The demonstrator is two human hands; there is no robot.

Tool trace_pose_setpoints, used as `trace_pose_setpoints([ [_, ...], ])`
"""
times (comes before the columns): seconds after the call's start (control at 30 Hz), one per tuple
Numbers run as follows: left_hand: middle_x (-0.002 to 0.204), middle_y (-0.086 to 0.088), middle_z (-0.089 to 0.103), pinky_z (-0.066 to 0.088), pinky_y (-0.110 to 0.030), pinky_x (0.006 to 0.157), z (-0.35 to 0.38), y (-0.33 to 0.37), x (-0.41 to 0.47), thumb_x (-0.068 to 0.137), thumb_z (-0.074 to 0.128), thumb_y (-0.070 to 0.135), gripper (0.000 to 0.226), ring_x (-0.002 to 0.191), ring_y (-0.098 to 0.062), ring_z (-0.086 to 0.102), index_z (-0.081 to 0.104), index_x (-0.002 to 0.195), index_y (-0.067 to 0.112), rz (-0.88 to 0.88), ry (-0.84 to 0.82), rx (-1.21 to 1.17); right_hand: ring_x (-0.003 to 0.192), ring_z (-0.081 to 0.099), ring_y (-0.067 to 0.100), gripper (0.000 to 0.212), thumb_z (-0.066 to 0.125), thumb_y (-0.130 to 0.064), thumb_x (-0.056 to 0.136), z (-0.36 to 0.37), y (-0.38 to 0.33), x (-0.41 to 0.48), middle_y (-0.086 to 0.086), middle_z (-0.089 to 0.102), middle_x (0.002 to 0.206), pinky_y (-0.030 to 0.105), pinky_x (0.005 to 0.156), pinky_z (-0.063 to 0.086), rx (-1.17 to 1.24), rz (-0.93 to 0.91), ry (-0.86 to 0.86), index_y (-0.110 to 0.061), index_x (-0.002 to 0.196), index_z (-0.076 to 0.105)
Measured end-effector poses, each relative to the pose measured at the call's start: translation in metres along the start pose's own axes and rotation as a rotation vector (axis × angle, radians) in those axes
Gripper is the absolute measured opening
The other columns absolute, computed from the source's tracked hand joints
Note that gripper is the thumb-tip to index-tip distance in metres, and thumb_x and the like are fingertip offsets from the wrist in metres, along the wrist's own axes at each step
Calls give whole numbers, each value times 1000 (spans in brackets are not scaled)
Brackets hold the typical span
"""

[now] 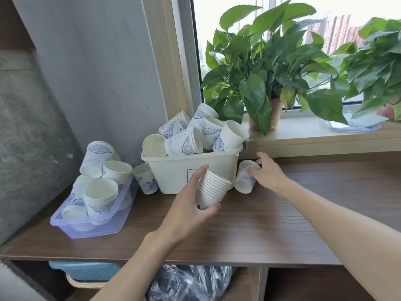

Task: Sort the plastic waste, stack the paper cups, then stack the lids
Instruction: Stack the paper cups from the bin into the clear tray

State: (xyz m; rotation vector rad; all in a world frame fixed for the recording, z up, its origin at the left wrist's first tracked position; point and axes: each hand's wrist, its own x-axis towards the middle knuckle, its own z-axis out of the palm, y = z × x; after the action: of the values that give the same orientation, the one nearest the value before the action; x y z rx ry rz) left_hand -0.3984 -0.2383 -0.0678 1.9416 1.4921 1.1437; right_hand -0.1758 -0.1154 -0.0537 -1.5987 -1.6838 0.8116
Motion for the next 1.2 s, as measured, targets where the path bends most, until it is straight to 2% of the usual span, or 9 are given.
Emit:
trace_pose_setpoints([
  [0.13, 129, 16, 60, 55, -27, 83, -2, -2, 3, 80, 78, 25, 87, 86, -4, 57, 28, 142, 60, -5, -4, 4, 109, 52, 21, 48, 61, -17, 90, 5, 6, 0, 8, 57, 123, 25, 85, 39, 9, 13, 22, -12, 136, 48],
  [0.23, 128, 14, 61, 57, -30, 81, -5, -2, 1, 80, 78, 26, 88, 87, -5, 59, 27, 142, 61, -10, -12, 11, 91, 58, 19, 10, 60, -12, 90, 6, 6, -8, 3, 66, 95, 22, 62, 40, 55, -7, 100, -16, 96, 67],
  [0.33, 136, 17, 56, 57, -30, 78, -8, -1, -6, 81, 78, 26, 88, 91, -7, 58, 26, 144, 58, -11, -28, 5, 82, 56, 17, 9, 59, -13, 92, 1, 2, -25, 1, 65, 88, 24, 65, 38, 108, -51, 149, -16, 88, 67],
  [0.47, 139, 42, 39, 55, -25, 78, -15, 6, -23, 81, 78, 24, 88, 100, -6, 59, 28, 147, 53, -6, -14, 18, 75, 54, 17, 10, 60, -14, 91, -8, -13, -56, 7, 67, 83, 27, 68, 43, 159, -195, 195, -11, 85, 68],
  [0.6, 140, 18, 53, 53, -24, 78, -22, 14, -39, 80, 76, 24, 87, 90, -7, 58, 27, 146, 54, -17, -8, 32, 70, 55, 16, 11, 63, -14, 88, -17, -42, -88, 6, 68, 77, 36, 73, 49, 243, -329, 159, -15, 77, 66],
  [0.83, 118, 12, 63, 51, -25, 71, -46, 37, -67, 79, 74, 23, 84, 76, -3, 60, 28, 142, 54, 23, 41, 36, 66, 54, 11, 8, 63, -14, 87, -11, -95, -138, -3, 69, 73, 35, 67, 46, 257, -519, -45, -19, 83, 69],
  [0.97, 122, 16, 61, 55, -27, 74, -62, 45, -81, 80, 76, 20, 87, 89, -5, 63, 27, 141, 58, 46, 84, 9, 63, 53, 7, 7, 66, -18, 90, -4, -116, -160, -14, 66, 71, 22, 63, 43, 198, -576, -219, -21, 84, 68],
  [1.1, 133, 28, 52, 55, -38, 96, -74, 50, -92, 79, 77, 23, 92, 114, 0, 58, 23, 148, 52, 41, 125, 9, 64, 48, 7, 14, 56, -34, 96, 2, -125, -165, -22, 60, 68, 18, 61, 38, 220, -525, -192, -25, 97, 66],
  [1.2, 136, 44, 40, 49, -39, 105, -79, 53, -97, 80, 78, 26, 98, 126, 1, 52, 17, 150, 55, 50, 127, 23, 74, 52, 0, 22, 48, -34, 100, 10, -131, -167, -17, 60, 95, 14, 64, 37, 207, -487, -224, -25, 116, 60],
])
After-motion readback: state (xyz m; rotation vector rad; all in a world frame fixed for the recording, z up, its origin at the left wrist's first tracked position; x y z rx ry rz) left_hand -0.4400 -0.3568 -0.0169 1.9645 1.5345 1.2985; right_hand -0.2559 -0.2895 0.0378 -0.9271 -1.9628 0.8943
